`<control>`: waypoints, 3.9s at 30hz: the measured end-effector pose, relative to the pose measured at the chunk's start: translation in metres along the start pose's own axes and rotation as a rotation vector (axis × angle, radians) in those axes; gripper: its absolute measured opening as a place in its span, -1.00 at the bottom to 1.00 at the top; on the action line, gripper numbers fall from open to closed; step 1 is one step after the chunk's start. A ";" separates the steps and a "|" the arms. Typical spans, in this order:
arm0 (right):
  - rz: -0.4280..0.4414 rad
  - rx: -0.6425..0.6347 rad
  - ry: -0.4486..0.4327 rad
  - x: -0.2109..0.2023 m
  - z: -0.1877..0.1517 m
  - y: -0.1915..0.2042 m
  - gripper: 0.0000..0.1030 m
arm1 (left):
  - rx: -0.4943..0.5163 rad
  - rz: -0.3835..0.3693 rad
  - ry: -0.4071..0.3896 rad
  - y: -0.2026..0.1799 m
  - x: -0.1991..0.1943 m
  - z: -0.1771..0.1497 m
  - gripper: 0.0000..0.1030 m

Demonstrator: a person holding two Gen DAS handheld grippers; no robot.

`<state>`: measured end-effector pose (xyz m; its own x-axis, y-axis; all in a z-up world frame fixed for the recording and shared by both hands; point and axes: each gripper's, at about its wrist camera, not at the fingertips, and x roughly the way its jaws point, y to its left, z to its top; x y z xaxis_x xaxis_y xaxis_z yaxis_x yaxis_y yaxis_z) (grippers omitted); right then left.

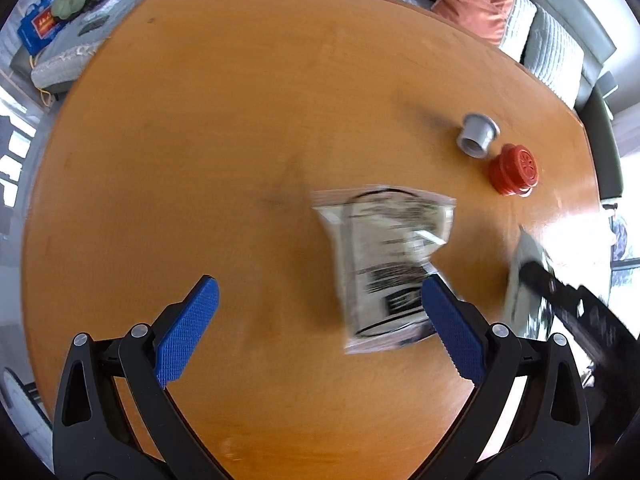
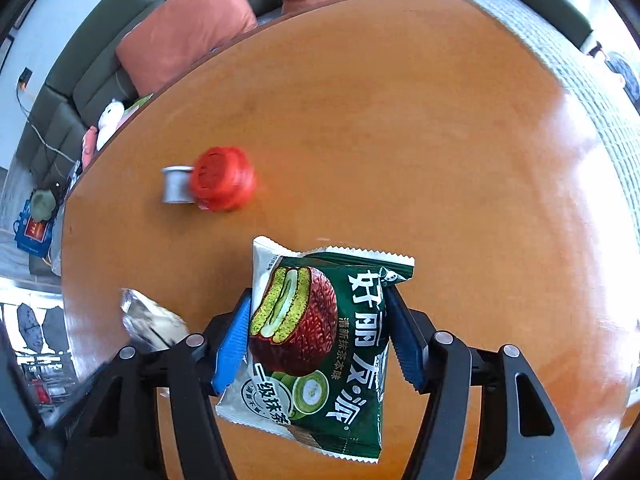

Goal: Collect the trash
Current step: 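Grasp the clear printed bag with the left tool while the right tool grasps the green snack wrapper, then carry the bag and wrapper over the black bin and open both tools, then move both open tools back over the table toward the cup and red cap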

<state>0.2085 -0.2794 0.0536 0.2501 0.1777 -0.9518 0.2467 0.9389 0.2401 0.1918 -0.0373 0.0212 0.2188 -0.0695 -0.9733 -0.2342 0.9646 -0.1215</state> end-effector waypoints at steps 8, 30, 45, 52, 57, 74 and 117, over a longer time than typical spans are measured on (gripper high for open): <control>-0.004 0.005 -0.009 -0.011 0.001 -0.034 0.25 | 0.034 0.062 -0.015 -0.031 0.025 0.007 0.65; 0.112 -0.124 -0.001 -0.033 -0.058 0.039 0.25 | 0.079 -0.095 -0.143 0.054 -0.045 -0.045 0.12; 0.211 -0.439 0.075 -0.034 -0.179 0.227 0.25 | -0.108 -0.045 -0.244 0.244 -0.112 -0.109 0.12; 0.262 -0.613 0.131 -0.028 -0.240 0.316 0.25 | -0.287 0.044 -0.271 0.363 -0.132 -0.147 0.12; 0.291 -0.730 0.156 -0.025 -0.279 0.374 0.25 | -0.400 0.087 -0.271 0.426 -0.135 -0.174 0.13; 0.332 -0.991 0.176 -0.006 -0.369 0.522 0.49 | -0.643 0.270 -0.236 0.567 -0.140 -0.221 0.88; 0.299 -0.480 0.007 -0.051 -0.160 0.244 0.49 | -0.102 0.125 -0.235 0.245 -0.112 -0.128 0.88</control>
<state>0.1062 -0.0127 0.1303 0.2371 0.4572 -0.8572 -0.2876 0.8758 0.3876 -0.0109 0.1742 0.0756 0.3928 0.1207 -0.9117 -0.3644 0.9306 -0.0338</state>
